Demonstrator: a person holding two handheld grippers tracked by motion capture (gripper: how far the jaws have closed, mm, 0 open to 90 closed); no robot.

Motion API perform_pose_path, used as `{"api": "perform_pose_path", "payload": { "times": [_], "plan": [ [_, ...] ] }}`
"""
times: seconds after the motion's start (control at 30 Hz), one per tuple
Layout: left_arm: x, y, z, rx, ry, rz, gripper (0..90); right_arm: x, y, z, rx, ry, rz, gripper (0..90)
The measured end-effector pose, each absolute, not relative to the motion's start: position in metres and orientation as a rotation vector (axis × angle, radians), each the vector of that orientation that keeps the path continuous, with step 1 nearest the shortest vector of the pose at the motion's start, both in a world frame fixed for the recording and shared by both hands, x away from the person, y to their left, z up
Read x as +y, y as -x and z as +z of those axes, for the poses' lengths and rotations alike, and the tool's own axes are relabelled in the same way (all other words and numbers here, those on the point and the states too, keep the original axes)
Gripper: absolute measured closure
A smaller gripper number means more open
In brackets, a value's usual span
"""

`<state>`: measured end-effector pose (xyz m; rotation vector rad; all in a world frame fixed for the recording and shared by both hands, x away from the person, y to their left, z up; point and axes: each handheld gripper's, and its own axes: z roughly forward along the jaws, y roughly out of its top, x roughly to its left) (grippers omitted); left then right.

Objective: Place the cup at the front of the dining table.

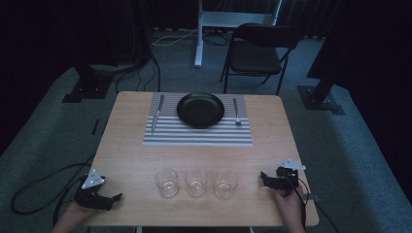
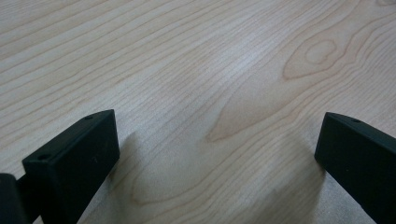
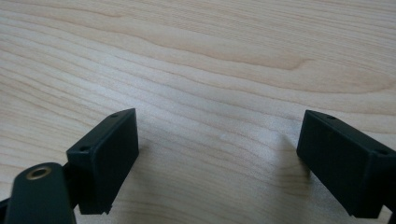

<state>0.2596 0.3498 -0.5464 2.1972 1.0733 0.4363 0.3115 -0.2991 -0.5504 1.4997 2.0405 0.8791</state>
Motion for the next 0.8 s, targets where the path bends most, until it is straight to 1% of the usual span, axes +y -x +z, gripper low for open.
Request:
{"api": "perform_pose_path", "payload": {
  "times": [0.37,0.8],
  "plan": [
    [0.354,-0.251,-0.545,1.171,-2.180,0.457,0.1,-0.299,-0.313,-0.550,2.040,-1.503,0.879,12.2],
    [0.355,-0.249,-0.545,1.166,-2.172,0.465,0.2,-0.299,-0.313,-0.550,2.040,-1.502,0.879,12.2]
  ]
}}
